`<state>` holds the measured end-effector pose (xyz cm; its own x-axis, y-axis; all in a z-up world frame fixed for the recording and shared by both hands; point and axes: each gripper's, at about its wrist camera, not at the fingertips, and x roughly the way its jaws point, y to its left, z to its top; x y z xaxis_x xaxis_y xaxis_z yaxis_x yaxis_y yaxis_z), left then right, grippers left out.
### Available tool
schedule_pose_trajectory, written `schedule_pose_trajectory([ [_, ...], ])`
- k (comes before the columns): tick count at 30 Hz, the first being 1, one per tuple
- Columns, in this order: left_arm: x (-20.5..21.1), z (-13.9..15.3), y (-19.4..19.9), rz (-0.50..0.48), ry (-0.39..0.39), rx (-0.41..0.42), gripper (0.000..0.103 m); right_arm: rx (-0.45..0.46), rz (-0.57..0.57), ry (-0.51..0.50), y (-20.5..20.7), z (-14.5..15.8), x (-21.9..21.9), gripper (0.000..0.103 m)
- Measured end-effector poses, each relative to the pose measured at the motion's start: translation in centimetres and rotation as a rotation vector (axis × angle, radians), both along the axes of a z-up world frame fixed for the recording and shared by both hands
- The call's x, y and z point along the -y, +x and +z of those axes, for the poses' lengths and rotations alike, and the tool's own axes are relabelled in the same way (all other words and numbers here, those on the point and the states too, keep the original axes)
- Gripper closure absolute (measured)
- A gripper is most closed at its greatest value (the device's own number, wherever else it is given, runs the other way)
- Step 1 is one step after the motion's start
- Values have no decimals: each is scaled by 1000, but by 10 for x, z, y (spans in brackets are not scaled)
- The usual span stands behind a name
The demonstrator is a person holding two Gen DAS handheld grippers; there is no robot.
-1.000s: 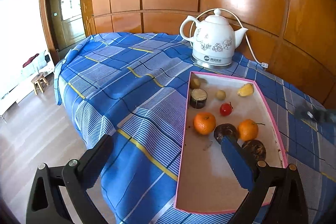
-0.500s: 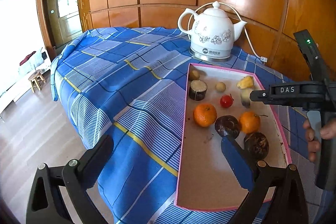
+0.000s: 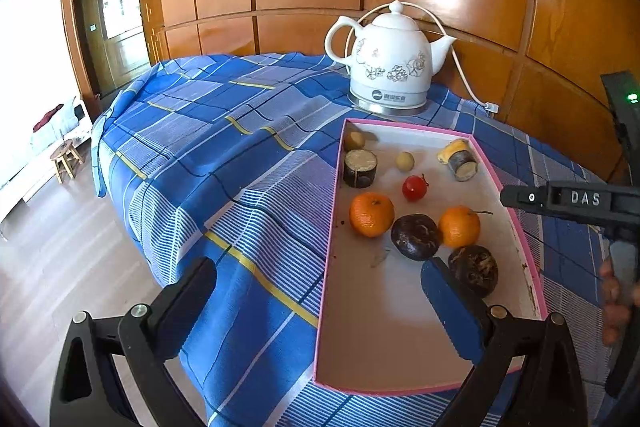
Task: Organize fruits
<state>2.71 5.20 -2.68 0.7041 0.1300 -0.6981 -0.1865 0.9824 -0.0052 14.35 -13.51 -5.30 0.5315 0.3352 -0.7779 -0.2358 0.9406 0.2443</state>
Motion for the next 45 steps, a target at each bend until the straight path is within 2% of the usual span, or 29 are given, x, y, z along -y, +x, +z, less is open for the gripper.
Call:
schedule_pose_trajectory([
  [11, 9, 9, -10, -26, 1, 24, 0, 73, -30, -34, -44, 7, -3, 60],
  [19, 18, 15, -20, -55, -14, 53, 0, 156, -111, -76, -81, 17, 4, 57],
  [26, 24, 18, -32, -71, -39, 89, 0, 229, -173, -161, -109, 18, 5, 54],
  [32, 30, 19, -34, -79, -33, 99, 0, 222, -171, -185, -119, 9, 4, 54],
  [45, 30, 22, -34, -74, -14, 105, 0, 242, -148, -186, -124, 12, -3, 54],
])
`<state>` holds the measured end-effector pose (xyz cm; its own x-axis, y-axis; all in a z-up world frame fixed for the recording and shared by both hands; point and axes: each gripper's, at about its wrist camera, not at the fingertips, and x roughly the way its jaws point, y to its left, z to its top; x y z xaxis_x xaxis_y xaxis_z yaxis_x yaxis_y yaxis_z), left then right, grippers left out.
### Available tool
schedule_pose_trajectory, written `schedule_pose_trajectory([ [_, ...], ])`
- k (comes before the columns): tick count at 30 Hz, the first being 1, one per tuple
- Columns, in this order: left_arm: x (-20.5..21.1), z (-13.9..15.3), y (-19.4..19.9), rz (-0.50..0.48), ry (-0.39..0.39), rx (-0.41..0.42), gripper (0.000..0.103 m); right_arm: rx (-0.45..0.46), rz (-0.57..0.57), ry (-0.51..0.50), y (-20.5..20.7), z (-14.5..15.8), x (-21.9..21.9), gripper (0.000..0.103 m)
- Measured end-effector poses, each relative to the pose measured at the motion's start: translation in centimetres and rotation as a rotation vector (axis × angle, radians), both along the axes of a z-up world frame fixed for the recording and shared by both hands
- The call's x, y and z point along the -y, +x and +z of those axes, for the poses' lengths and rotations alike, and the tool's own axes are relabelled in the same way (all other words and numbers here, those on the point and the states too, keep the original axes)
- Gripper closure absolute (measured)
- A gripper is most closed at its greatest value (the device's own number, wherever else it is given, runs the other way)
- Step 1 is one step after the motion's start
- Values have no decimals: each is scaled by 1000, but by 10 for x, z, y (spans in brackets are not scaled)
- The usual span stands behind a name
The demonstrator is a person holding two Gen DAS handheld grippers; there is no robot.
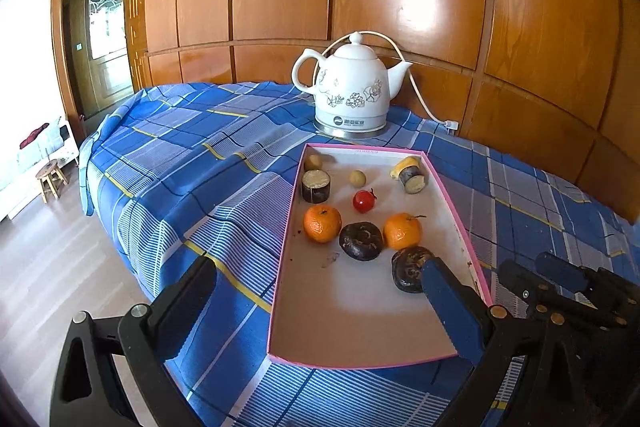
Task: Organize fruits
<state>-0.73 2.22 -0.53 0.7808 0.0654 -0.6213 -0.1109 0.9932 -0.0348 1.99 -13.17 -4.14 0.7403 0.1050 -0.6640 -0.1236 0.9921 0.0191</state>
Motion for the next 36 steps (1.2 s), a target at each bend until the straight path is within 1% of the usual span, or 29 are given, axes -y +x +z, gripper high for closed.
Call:
schedule_pose_trajectory([
  [36, -4, 3, -3, 7, -12, 3, 0, 11, 23, -15, -4, 3, -8, 54],
])
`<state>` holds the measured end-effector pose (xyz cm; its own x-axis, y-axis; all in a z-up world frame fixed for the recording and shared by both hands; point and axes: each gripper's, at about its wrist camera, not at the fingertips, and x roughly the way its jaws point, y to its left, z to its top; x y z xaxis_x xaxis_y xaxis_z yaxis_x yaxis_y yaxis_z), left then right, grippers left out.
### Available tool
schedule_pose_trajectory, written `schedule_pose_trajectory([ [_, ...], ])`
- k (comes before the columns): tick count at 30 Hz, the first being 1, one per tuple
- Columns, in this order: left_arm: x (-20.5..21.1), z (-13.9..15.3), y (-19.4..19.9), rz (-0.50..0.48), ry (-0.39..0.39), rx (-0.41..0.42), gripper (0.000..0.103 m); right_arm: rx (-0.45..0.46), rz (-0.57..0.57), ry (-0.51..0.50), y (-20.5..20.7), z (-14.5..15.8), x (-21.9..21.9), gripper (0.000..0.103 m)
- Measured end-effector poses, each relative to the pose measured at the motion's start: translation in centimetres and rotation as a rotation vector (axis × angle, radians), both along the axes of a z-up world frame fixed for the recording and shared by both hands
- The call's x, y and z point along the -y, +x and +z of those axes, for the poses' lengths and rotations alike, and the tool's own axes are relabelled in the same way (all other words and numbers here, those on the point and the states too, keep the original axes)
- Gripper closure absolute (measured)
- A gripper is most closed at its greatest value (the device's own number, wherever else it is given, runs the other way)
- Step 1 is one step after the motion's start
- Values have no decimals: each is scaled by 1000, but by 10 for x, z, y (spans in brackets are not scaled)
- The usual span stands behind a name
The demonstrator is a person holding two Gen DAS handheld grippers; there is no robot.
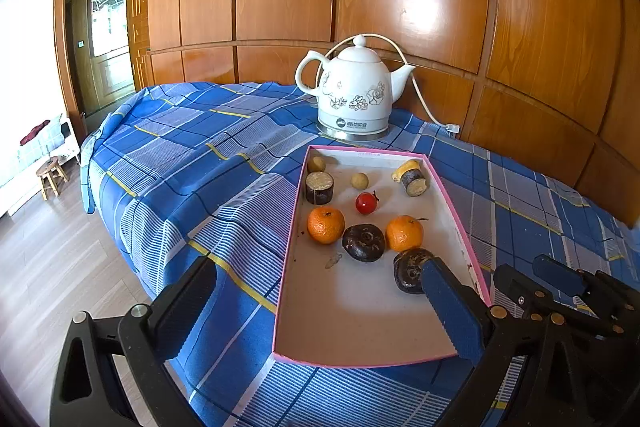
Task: Organize fruits
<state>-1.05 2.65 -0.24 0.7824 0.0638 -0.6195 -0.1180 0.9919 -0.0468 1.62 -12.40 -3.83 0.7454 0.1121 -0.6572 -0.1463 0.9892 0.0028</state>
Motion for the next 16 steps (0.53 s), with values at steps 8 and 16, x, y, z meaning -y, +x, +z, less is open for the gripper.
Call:
schedule_pose_trajectory([
  [8, -1, 1, 0, 1, 0, 2, 0, -1, 1, -3, 0, -1, -1, 54],
  [16, 0, 3, 0, -2, 13, 3, 0, -14, -23, 40, 4, -1, 20, 54],
])
